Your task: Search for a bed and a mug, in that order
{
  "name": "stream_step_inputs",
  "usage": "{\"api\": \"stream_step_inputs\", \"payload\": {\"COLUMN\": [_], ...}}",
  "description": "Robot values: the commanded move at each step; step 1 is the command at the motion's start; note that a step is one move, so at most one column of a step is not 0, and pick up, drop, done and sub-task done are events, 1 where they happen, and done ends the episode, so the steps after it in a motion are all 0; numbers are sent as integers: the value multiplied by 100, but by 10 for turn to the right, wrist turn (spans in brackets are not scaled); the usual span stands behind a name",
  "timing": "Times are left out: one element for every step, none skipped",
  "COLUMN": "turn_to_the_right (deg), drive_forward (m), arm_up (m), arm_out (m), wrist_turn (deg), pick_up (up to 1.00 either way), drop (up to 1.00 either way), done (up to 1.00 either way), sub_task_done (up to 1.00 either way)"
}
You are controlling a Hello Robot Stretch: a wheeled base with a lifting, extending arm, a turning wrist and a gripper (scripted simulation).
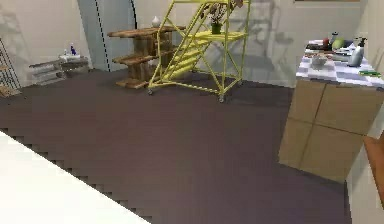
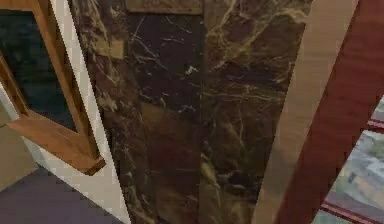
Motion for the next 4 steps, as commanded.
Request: {"api": "stream_step_inputs", "payload": {"turn_to_the_right": [-150,0,-360,-30], "drive_forward": [0,10,0,0], "arm_up": [0,0,0,0], "arm_out": [0,0,0,0], "wrist_turn": [0,0,0,0], "pick_up": [0,0,0,0], "drop": [0,0,0,0], "done": [0,0,0,0], "sub_task_done": [0,0,0,0]}}
